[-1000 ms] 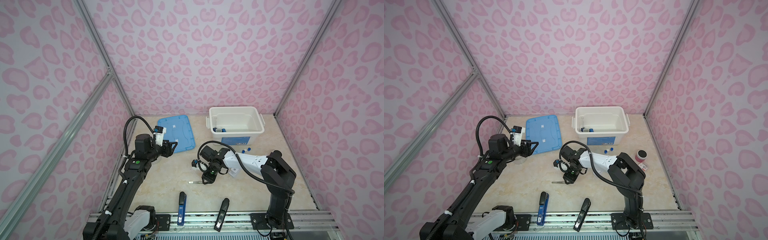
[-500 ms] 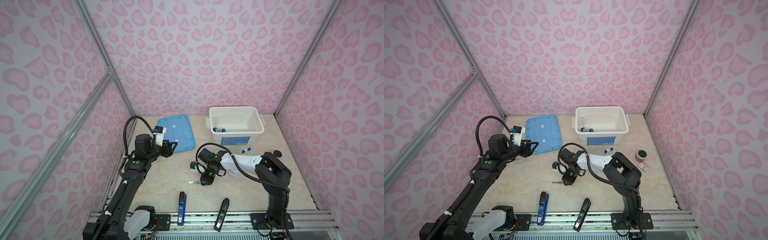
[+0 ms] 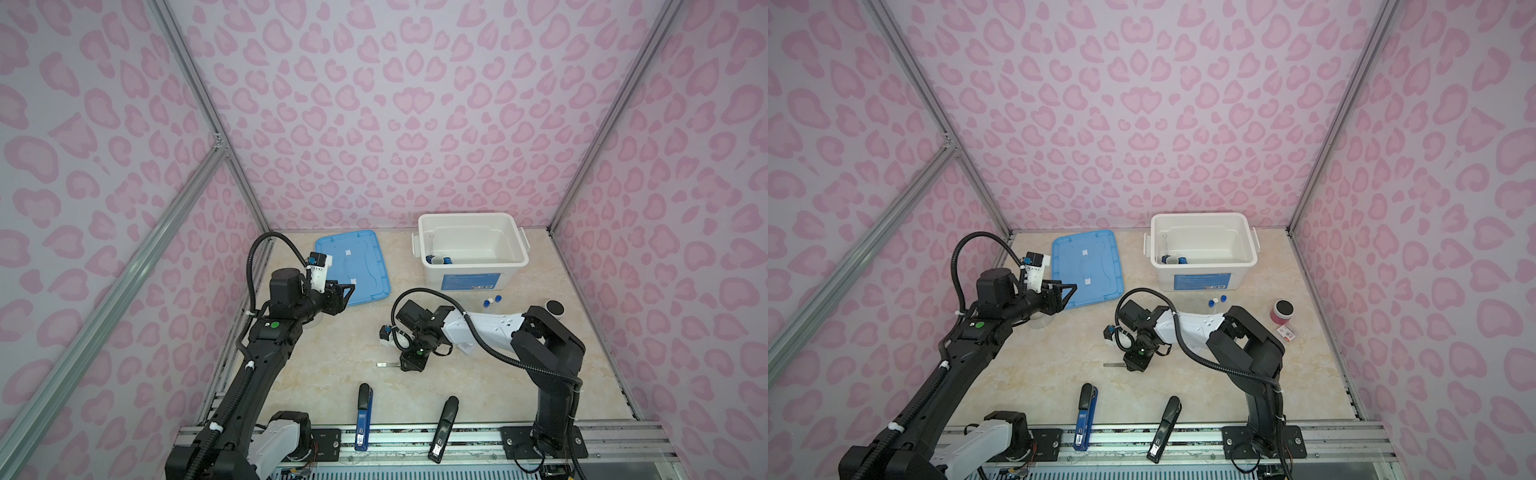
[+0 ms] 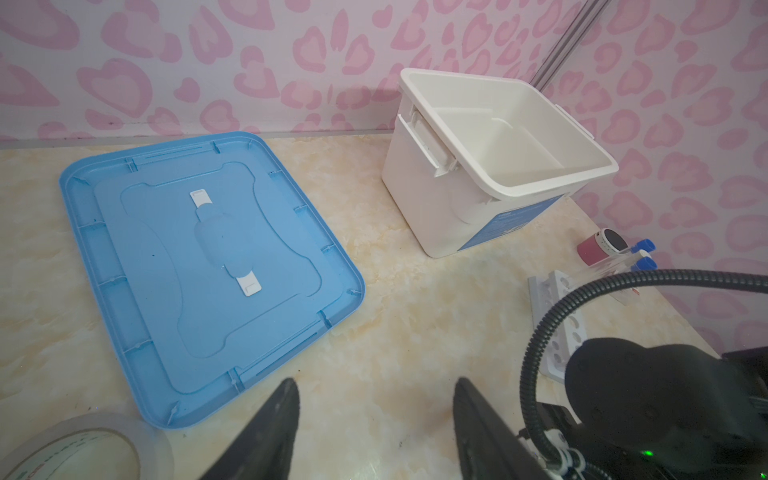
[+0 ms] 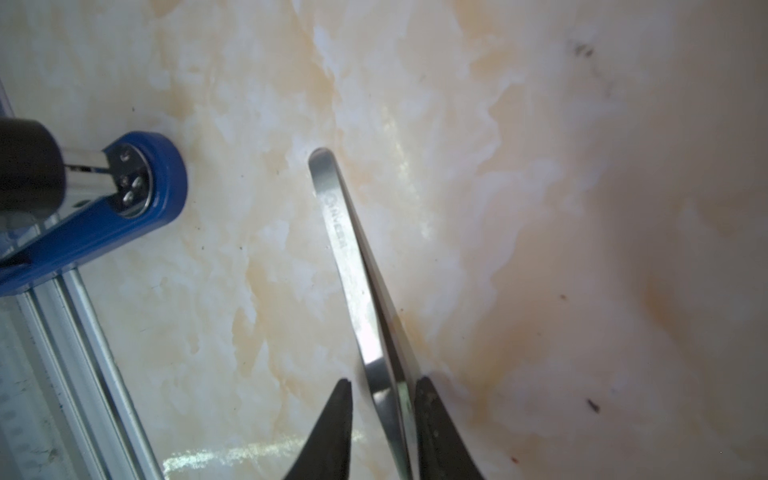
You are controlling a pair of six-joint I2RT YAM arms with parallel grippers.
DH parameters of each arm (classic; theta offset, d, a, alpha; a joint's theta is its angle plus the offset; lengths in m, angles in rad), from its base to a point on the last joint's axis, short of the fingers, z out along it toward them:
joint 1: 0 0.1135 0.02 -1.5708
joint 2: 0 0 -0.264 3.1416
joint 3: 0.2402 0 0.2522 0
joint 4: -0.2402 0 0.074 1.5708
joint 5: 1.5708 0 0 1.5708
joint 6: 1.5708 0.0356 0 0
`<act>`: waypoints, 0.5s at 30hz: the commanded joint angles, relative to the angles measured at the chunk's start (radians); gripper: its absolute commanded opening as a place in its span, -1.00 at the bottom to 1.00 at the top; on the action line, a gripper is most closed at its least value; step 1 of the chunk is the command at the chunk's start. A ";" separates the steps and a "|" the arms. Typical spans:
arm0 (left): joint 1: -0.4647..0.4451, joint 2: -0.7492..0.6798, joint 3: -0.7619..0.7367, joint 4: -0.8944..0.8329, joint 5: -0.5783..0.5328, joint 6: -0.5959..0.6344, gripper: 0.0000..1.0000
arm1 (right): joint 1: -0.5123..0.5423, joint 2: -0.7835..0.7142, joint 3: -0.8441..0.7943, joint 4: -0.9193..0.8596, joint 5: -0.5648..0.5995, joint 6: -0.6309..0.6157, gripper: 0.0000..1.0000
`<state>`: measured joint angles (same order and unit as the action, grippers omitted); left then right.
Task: Organize the chemistry lab equipment
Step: 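Lower the right gripper onto the steel tweezers and close on them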
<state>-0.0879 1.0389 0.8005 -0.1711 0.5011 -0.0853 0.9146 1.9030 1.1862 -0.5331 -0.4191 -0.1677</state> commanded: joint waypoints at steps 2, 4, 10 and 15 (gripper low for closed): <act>-0.001 -0.006 0.002 0.008 0.007 0.008 0.23 | 0.001 0.002 -0.012 -0.012 0.043 0.012 -0.53; -0.001 -0.008 0.000 0.010 0.007 0.007 0.23 | 0.002 0.002 -0.014 -0.008 0.049 0.014 -0.58; -0.001 -0.008 0.000 0.009 0.009 0.009 0.23 | 0.001 -0.002 -0.020 -0.005 0.057 0.023 -0.71; -0.001 -0.007 -0.001 0.011 0.008 0.007 0.23 | 0.001 -0.010 -0.016 -0.008 0.078 0.025 -0.79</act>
<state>-0.0879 1.0370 0.8001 -0.1715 0.5011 -0.0853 0.9154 1.8935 1.1736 -0.5144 -0.3813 -0.1493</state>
